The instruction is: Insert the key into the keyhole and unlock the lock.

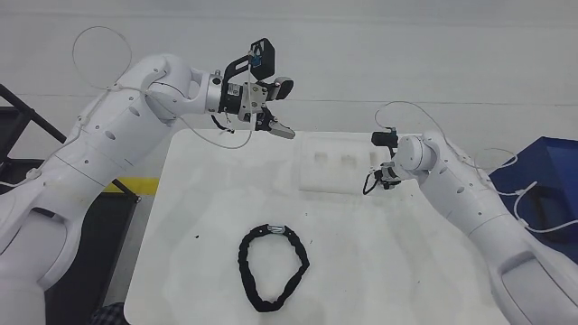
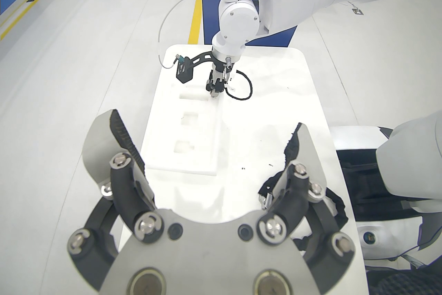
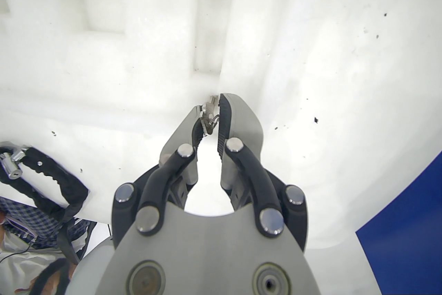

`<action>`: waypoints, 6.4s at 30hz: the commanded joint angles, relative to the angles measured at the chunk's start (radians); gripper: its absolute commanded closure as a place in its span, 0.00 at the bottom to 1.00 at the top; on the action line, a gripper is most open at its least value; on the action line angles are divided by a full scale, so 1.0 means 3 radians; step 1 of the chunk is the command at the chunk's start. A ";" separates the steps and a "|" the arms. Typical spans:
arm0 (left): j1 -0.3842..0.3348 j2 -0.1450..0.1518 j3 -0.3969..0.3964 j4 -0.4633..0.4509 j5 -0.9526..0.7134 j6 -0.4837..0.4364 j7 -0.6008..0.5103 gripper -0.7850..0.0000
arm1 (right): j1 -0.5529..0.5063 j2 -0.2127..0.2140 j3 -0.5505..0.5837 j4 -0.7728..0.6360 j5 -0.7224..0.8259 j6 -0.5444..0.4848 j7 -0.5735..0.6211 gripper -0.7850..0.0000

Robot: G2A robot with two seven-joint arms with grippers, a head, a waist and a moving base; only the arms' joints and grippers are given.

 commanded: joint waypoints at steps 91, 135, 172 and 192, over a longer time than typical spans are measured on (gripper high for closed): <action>0.0425 0.0148 -0.0342 -0.0374 0.0775 0.0092 0.0486 0.00 | -0.2066 0.0657 0.2574 -0.3756 0.0657 -0.0071 0.0001 1.00; 0.0937 0.0423 0.0473 -0.0578 0.1842 0.0000 0.0971 0.00 | -0.2066 0.0657 0.2574 -0.3756 0.0657 -0.0071 0.0001 1.00; 0.1781 0.0190 0.0357 0.0324 0.4150 0.0415 0.3423 0.00 | -0.2066 0.0657 0.2574 -0.3756 0.0657 -0.0071 0.0001 1.00; 0.1756 -0.0151 0.0378 0.0773 0.4402 0.0492 0.3569 0.53 | -0.2066 0.0657 0.2574 -0.3756 0.0657 -0.0071 0.0001 1.00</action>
